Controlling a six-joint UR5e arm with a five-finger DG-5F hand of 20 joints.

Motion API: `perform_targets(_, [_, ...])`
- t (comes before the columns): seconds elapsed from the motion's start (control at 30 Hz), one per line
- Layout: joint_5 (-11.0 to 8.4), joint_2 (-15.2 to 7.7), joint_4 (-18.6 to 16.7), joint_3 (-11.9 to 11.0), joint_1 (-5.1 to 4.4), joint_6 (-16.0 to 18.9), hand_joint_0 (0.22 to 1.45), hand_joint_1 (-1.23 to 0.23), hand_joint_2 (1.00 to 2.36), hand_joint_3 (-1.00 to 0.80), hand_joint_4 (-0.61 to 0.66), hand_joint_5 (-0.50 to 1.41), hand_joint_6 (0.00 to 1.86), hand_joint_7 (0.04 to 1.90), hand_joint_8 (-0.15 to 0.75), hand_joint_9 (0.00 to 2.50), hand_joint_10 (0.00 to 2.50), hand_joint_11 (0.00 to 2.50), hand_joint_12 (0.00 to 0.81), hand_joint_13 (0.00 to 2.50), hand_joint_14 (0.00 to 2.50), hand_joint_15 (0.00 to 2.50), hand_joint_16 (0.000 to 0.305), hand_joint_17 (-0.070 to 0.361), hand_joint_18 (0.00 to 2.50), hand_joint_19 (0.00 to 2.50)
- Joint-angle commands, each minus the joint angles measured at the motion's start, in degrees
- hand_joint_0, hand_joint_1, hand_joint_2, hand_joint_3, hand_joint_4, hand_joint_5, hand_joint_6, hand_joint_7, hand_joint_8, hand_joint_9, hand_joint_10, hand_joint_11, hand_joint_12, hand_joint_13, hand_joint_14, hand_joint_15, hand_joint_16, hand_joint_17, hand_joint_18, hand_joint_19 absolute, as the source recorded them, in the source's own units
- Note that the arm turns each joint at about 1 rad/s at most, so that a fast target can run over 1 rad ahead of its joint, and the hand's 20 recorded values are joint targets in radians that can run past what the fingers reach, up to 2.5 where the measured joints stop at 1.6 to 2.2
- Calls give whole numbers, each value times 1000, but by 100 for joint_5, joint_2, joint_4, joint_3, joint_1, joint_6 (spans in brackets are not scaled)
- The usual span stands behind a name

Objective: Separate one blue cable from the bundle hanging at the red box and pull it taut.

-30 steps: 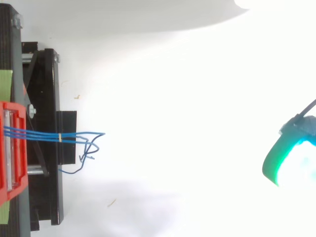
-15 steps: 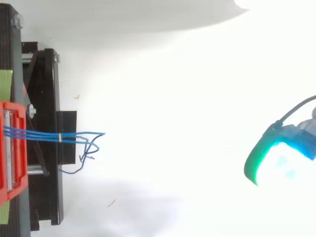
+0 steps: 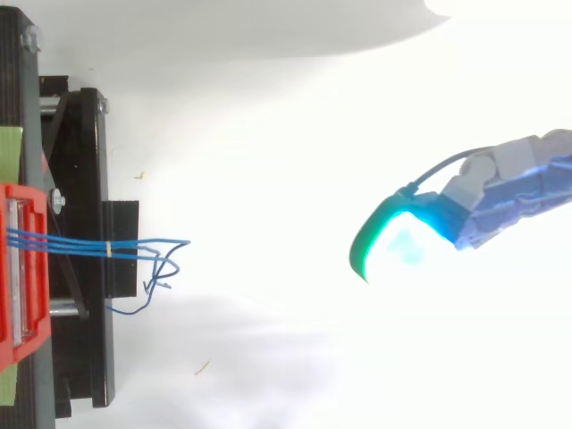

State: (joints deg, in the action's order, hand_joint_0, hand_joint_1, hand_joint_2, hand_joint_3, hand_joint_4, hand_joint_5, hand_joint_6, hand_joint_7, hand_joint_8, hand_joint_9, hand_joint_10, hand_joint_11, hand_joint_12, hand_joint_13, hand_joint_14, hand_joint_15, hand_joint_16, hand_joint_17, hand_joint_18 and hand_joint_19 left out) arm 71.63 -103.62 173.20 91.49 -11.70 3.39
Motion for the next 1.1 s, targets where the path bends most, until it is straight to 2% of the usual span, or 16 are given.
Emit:
perform_targets(0.0, [-105, -176, -243, 0, 1, 12, 488, -685, 1000, -500, 137, -237, 502, 681, 240, 355, 0, 49, 369, 493, 8, 208, 60, 134, 477, 286])
perform_targets(0.13, [-369, -360, -647, 0, -16, -32, 494, -730, 1000, -500, 140, -240, 502, 678, 237, 340, 2, 57, 368, 467, 8, 196, 59, 132, 464, 278])
perform_targets(0.2, [-413, -501, -753, 0, 1, -41, 495, -740, 1000, -500, 140, -241, 502, 683, 236, 346, 2, 58, 369, 466, 8, 199, 58, 131, 462, 283])
perform_targets(0.27, [-413, -545, -770, 0, 1, -41, 496, -743, 1000, -500, 141, -241, 502, 683, 238, 358, 0, 68, 369, 467, 8, 200, 58, 130, 462, 279])
perform_targets(0.3, [-430, -721, -1016, -9, 1, -32, 496, -743, 1000, -500, 141, -241, 502, 683, 238, 359, 4, 62, 369, 469, 8, 196, 58, 130, 462, 278])
perform_targets(0.37, [-430, -853, -1201, -61, 1, -41, 495, -743, 1000, -500, 143, -238, 502, 682, 238, 367, 2, 71, 369, 471, 8, 197, 57, 129, 464, 282])
perform_targets(0.47, [-430, -1037, -1298, -149, 10, -32, 495, -735, 1000, -500, 147, -235, 502, 680, 244, 401, 1, 89, 369, 495, 8, 207, 57, 127, 465, 295])
perform_targets(0.57, [-439, -1055, -1333, -158, 19, -49, 496, -719, 1000, -500, 146, -235, 502, 680, 245, 403, 3, 85, 367, 494, 8, 203, 56, 127, 468, 295])
perform_targets(0.63, [-527, -1178, -1412, -167, 19, -49, 495, -716, 1000, -500, 146, -234, 502, 678, 245, 406, 3, 90, 368, 494, 8, 210, 56, 127, 473, 302])
perform_targets(0.8, [-553, -1406, -1614, -184, 72, -32, 495, -678, 1000, -500, 146, -230, 502, 677, 248, 424, 4, 102, 366, 499, 9, 215, 56, 126, 480, 311])
perform_targets(0.9, [-580, -1494, -1693, -325, 89, -41, 494, -667, 1000, -500, 148, -229, 502, 677, 250, 433, 3, 103, 366, 501, 9, 223, 56, 126, 484, 318])
perform_targets(0.93, [-571, -1617, -1684, -413, 89, -32, 494, -667, 1000, -500, 147, -228, 502, 679, 250, 435, 4, 103, 366, 501, 11, 214, 56, 126, 488, 317])
perform_targets(1.07, [-562, -1732, -1675, -545, 107, -32, 493, -656, 1000, -500, 148, -225, 502, 678, 254, 445, 4, 106, 369, 508, 9, 213, 56, 126, 488, 317])
